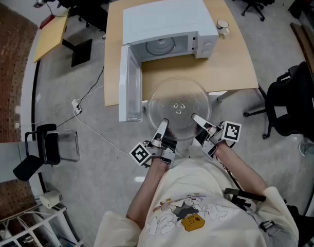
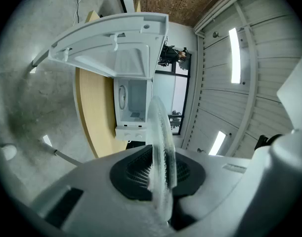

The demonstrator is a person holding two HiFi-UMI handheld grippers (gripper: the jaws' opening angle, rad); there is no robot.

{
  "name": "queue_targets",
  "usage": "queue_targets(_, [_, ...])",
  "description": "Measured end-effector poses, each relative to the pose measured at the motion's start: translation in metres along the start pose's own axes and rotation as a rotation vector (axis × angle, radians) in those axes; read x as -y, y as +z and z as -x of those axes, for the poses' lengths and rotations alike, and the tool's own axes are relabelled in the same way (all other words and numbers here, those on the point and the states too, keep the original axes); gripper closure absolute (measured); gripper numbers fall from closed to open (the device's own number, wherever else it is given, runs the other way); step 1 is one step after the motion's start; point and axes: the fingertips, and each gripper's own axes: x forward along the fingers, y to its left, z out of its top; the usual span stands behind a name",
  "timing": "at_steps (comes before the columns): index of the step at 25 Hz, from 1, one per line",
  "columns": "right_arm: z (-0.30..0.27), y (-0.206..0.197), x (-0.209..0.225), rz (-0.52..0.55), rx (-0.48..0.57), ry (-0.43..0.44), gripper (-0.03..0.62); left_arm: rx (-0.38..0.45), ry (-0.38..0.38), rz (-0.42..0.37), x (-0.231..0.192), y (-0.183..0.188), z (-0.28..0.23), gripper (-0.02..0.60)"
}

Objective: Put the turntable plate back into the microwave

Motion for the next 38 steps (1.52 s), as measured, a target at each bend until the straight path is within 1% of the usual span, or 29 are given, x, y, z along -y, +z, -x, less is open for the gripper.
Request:
queue_targets(8, [0.000,-0.003,-0.003,0.016,-0.018,0.006,0.546,0.006,0.002,-0.012,0.000,-0.001,0.006,0.549])
queue_targets(15, [0.005,-0.003,-0.012,0.018,-0.010,0.039,0.545,0.012,-0.017,-0.009,0.007,-0.007,0.007,0.549])
queue_targets(22, [0.018,0.007,-0.008,-0.004,-0.013,0.032,0.548,0.015,0.004,-0.012,0.001,-0.021,0.000,0.549])
queue_targets(25, [0.024,0.017,-0.004,-0.013,-0.026,0.033,0.548,0.031,0.004,-0.014,-0.002,-0.029,-0.007,0.549])
queue_targets(28, [0.026,0.025,0.002,-0.008,-0.064,0.034,0.548,0.070,0.000,-0.016,-0.010,-0.033,-0.011,0.548])
queue_targets(30, [0.024,0.027,0.004,-0.015,-0.092,0.040,0.548,0.093,0.011,-0.008,-0.015,-0.034,-0.012,0.549])
queue_targets(34, [0.014,0.035,0.015,-0.046,-0.106,0.019,0.548,0.106,0.034,-0.005,-0.021,-0.024,-0.022,0.549])
queue_targets(38, [-0.013,0.060,0.024,-0.043,-0.112,-0.008,0.548,0.113,0.040,0.015,-0.031,0.000,-0.048,0.549])
